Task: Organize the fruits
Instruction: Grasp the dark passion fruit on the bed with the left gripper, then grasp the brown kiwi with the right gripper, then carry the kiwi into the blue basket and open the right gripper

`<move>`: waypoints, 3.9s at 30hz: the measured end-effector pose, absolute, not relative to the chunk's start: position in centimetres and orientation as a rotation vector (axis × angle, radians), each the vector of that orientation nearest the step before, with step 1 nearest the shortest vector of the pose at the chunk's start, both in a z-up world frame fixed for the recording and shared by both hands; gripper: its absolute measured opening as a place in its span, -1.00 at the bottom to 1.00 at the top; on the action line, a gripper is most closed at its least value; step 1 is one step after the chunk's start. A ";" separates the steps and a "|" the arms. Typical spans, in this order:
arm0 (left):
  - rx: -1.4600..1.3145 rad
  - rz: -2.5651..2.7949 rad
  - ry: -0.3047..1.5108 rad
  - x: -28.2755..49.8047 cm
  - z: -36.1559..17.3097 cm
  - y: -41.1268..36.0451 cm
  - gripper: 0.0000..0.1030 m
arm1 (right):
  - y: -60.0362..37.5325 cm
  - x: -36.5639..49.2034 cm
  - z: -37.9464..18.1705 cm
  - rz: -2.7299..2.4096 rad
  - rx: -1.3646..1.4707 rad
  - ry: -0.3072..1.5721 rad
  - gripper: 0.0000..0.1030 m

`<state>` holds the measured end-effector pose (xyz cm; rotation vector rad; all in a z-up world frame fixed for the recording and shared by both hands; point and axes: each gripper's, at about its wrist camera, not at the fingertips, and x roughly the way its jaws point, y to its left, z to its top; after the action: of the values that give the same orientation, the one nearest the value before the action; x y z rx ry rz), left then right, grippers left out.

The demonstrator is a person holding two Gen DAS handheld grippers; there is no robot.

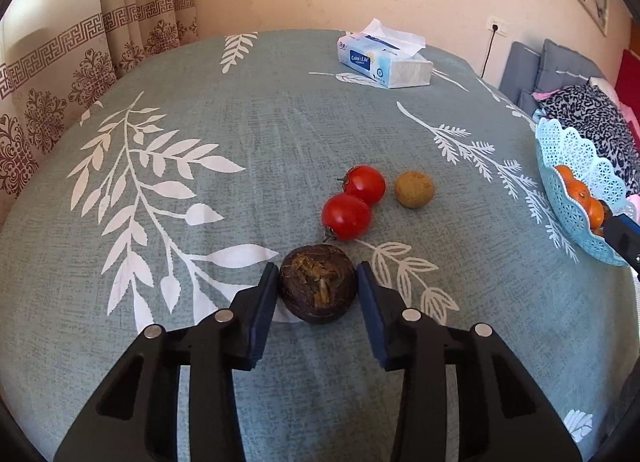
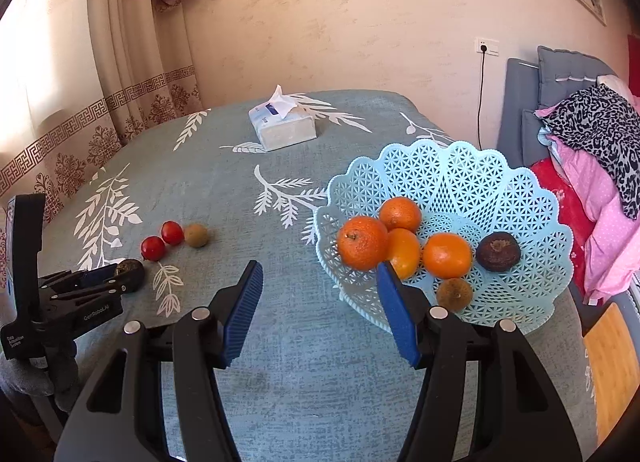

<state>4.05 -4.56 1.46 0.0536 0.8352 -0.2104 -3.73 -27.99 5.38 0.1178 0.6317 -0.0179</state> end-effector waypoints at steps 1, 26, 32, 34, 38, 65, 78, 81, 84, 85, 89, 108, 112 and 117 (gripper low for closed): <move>0.047 -0.214 0.831 3.9 1.6 -4.4 -0.21 | -27.8 -3.7 5.4 -0.011 0.119 0.633 0.18; -0.018 -0.126 0.729 2.4 2.8 -0.5 -0.21 | -18.9 5.2 3.3 0.229 0.033 0.811 0.18; -0.017 -0.117 0.715 2.2 2.8 -0.5 -0.21 | -17.8 6.9 2.6 0.229 0.012 0.829 0.18; -0.016 -0.117 0.712 2.1 2.8 -0.5 -0.21 | -17.5 7.4 2.5 0.226 0.004 0.830 0.16; -0.020 -0.120 0.712 2.2 2.7 -0.5 -0.21 | -17.0 8.3 2.3 0.222 -0.002 0.834 0.15; -0.034 -0.135 0.710 2.1 2.7 -0.3 -0.21 | -17.0 7.7 2.5 0.214 0.015 0.832 -0.45; -0.031 -0.123 0.711 2.3 2.7 -0.3 -0.21 | -21.5 3.5 5.8 0.140 0.103 0.739 -0.45; -0.026 -0.116 0.713 2.4 2.6 -0.4 -0.21 | -23.1 2.4 6.5 0.105 0.125 0.713 -0.45; -0.017 -0.108 0.707 2.2 2.7 -0.5 -0.21 | -24.7 1.3 7.0 0.067 0.140 0.687 -0.45; -0.013 -0.105 0.705 2.2 2.7 -0.5 -0.21 | -25.1 1.0 7.1 0.054 0.139 0.680 -0.45; -0.001 -0.092 0.702 2.2 2.8 -0.8 -0.21 | -27.2 -0.3 7.1 0.005 0.151 0.671 -0.45; 0.067 -0.217 0.687 0.5 5.0 -6.8 -0.21 | -34.5 -3.4 6.2 -0.145 0.245 0.640 -0.21; 0.092 -0.282 0.668 0.0 6.1 -9.4 -0.21 | -36.3 -4.0 6.6 -0.192 0.275 0.614 -0.21; 0.120 -0.384 0.664 -0.5 7.0 -13.1 -0.21 | -38.7 -5.0 7.1 -0.252 0.310 0.582 -0.21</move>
<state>-0.54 -13.13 7.04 0.1205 0.6639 -0.3839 -4.95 -38.65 7.13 0.3097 0.5817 -0.2520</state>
